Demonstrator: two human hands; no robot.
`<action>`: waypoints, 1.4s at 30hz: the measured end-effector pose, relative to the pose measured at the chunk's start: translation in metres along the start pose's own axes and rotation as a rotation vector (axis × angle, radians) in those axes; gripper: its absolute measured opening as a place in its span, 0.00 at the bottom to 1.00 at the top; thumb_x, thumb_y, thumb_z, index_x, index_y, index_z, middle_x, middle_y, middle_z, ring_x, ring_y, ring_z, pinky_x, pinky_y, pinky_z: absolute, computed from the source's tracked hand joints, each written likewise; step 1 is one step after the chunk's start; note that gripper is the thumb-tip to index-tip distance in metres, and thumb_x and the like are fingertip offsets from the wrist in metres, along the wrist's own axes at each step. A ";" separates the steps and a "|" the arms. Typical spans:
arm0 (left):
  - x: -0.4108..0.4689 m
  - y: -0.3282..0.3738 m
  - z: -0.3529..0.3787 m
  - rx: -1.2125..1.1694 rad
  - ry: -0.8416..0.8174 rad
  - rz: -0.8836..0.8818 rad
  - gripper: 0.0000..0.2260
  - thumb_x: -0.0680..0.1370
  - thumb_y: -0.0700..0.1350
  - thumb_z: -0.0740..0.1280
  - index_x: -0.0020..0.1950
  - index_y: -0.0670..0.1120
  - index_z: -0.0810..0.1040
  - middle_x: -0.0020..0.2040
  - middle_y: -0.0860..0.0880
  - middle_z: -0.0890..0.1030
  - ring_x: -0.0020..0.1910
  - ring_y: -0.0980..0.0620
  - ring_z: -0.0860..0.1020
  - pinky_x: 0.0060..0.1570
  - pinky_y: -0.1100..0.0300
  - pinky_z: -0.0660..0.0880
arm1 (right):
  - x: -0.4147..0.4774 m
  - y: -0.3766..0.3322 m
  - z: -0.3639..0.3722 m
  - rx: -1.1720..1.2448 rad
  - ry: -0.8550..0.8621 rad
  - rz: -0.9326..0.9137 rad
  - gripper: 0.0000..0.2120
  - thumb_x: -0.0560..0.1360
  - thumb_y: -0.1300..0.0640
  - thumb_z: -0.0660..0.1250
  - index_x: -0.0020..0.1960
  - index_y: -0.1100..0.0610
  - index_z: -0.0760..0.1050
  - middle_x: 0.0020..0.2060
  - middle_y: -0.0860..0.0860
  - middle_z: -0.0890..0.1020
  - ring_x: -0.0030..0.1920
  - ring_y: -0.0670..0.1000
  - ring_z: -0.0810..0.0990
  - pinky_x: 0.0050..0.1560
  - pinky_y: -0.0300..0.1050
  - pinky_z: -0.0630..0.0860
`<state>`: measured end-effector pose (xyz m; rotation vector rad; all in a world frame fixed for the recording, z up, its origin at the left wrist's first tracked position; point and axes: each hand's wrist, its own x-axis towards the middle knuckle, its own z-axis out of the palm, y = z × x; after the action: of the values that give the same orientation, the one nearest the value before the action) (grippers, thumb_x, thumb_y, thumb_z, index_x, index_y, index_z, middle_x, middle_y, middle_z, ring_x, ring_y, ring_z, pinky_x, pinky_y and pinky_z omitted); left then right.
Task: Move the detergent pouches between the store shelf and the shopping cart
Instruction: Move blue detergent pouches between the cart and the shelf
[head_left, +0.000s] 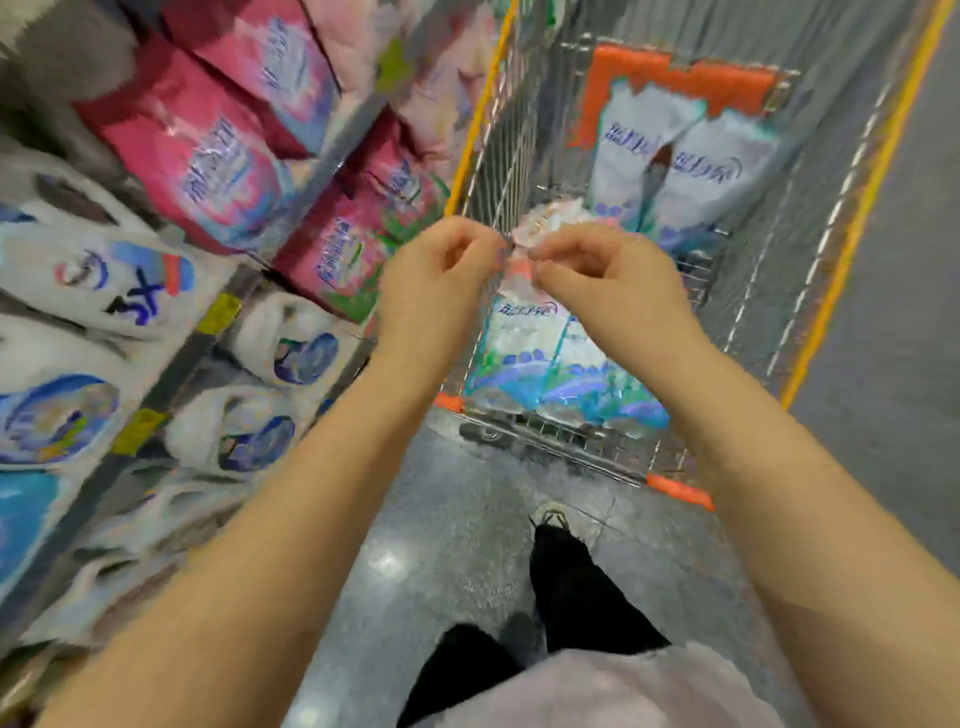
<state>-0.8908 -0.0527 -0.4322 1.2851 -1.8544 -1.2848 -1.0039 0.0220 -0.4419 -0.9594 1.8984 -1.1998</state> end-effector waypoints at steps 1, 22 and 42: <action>0.011 -0.001 0.017 -0.006 -0.028 -0.009 0.07 0.69 0.47 0.63 0.31 0.53 0.75 0.27 0.59 0.78 0.34 0.61 0.75 0.42 0.63 0.72 | 0.011 0.008 -0.011 -0.001 0.034 0.024 0.09 0.72 0.59 0.69 0.39 0.46 0.77 0.35 0.49 0.81 0.34 0.43 0.74 0.39 0.38 0.70; 0.139 -0.140 0.211 0.333 -0.497 -0.247 0.27 0.76 0.45 0.67 0.72 0.44 0.60 0.60 0.46 0.74 0.55 0.48 0.75 0.44 0.67 0.64 | 0.109 0.229 -0.007 0.152 0.495 0.922 0.30 0.71 0.54 0.67 0.71 0.59 0.64 0.64 0.59 0.73 0.64 0.59 0.72 0.64 0.52 0.69; 0.116 -0.224 0.312 0.484 -0.783 -0.708 0.14 0.74 0.43 0.68 0.56 0.36 0.78 0.53 0.37 0.81 0.50 0.40 0.80 0.49 0.51 0.76 | 0.098 0.311 0.019 0.156 0.605 1.131 0.25 0.75 0.53 0.59 0.71 0.58 0.64 0.65 0.59 0.72 0.64 0.59 0.71 0.65 0.52 0.68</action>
<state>-1.1051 -0.0547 -0.7707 2.0169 -2.4492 -1.9917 -1.1058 0.0236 -0.7520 0.6389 2.1909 -0.8989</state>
